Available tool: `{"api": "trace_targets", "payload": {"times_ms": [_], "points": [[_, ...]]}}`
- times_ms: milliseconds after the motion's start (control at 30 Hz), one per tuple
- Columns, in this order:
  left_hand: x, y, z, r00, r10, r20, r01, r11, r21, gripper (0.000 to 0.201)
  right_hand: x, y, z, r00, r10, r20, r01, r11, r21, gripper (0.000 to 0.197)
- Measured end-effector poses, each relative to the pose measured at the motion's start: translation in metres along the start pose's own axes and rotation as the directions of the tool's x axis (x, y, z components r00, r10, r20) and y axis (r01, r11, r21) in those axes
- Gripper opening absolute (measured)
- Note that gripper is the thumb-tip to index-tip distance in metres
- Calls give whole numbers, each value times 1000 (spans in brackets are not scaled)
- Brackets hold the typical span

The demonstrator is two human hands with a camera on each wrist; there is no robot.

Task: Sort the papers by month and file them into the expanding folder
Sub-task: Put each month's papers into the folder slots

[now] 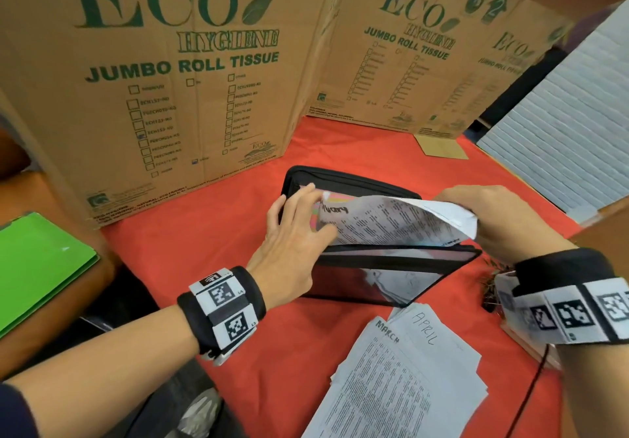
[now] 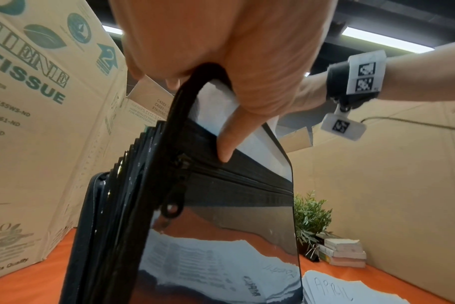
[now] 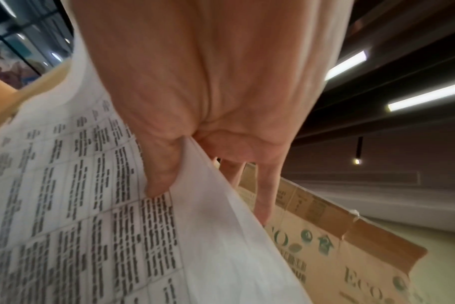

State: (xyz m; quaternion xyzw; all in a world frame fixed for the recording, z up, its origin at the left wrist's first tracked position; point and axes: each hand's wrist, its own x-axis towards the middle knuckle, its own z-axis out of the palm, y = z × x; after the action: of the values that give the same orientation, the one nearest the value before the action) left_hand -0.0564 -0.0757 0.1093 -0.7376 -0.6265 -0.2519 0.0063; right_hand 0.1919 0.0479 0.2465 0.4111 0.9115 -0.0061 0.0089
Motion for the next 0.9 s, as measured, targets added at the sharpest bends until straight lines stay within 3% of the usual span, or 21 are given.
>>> {"api": "trace_targets", "payload": {"times_ms": [167,300,333,400,467,500,567,700,900], "points": [[-1,-1,-4,994,112,-13,-112,993,30,52,-10,2,-8,1000,-4,11,5,997,-77,44],[0,-5,0,983,182,12,-182,982,45,49,-14,-4,-6,998,-29,-57,23,995,-96,40],[1,-6,0,982,188,25,-189,979,70,49,-14,-5,-3,993,-46,-110,42,998,-38,38],[2,-9,0,981,189,36,-192,975,109,49,-13,-7,2,979,41,-200,11,968,250,27],[3,-10,0,979,199,39,-202,973,116,48,-12,-1,13,975,154,-159,-65,885,462,20],[2,-10,1,979,202,38,-205,973,105,47,-12,5,19,980,167,-111,-98,882,461,14],[-1,-10,1,980,194,37,-196,979,57,44,-14,17,29,984,164,-70,-128,924,361,26],[-6,-11,3,989,147,17,-147,989,-24,41,-13,12,20,990,70,-121,-64,996,57,39],[-7,-4,-1,994,109,22,-110,993,43,46,-7,-12,20,994,110,13,-104,967,-232,21]]}}
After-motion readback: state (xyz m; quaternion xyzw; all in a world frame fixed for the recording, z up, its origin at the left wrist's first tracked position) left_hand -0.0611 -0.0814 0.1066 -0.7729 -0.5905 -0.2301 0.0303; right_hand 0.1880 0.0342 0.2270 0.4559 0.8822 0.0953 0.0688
